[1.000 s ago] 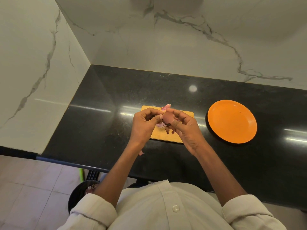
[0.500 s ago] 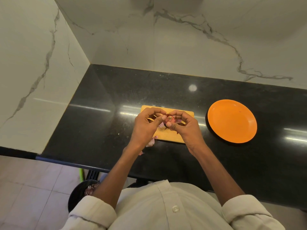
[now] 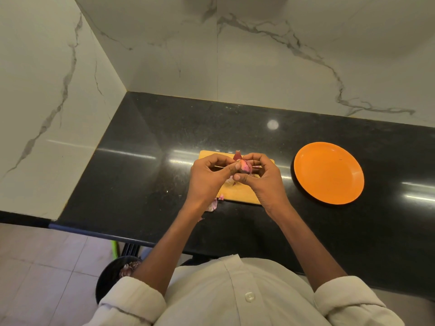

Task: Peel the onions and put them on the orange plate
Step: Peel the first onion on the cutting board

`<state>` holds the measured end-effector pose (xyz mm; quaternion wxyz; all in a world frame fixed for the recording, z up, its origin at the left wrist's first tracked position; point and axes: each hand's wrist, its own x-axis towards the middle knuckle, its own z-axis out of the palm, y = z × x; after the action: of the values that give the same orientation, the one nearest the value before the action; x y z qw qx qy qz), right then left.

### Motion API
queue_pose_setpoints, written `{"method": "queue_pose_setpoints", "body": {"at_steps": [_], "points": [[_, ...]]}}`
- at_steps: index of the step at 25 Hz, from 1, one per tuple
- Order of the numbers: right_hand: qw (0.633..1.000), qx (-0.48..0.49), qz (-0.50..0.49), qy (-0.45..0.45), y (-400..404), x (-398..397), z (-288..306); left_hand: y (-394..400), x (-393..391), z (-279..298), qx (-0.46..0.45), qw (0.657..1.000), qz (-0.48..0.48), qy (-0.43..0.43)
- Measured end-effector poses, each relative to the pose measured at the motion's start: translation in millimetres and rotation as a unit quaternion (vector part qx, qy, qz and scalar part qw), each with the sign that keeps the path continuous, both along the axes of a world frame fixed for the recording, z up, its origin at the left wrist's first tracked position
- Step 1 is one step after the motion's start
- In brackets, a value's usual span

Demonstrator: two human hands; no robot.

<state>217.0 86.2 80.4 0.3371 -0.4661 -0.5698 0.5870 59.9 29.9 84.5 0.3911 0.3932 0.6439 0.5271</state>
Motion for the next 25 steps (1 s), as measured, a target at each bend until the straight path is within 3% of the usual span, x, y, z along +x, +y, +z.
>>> {"method": "queue_pose_setpoints", "body": {"at_steps": [5, 11, 16, 21, 25], "points": [[0.996, 0.056, -0.011, -0.069, 2, -3, -4, 5, 3, 10, -0.041, 0.998, 0.006, -0.040], [0.990, 0.097, -0.026, -0.103, -1, -11, 1, 12, 17, 19, -0.042, 0.997, 0.061, 0.000], [0.985, 0.143, -0.033, -0.095, -2, -15, 5, 14, 20, 17, -0.038, 0.997, 0.065, 0.035], [0.993, 0.103, -0.033, -0.054, 0, -9, 7, 9, 13, 20, -0.008, 0.999, 0.032, -0.004], [0.989, 0.128, -0.026, -0.075, 3, -7, 6, 8, 8, 22, 0.002, 1.000, 0.027, 0.011]]}}
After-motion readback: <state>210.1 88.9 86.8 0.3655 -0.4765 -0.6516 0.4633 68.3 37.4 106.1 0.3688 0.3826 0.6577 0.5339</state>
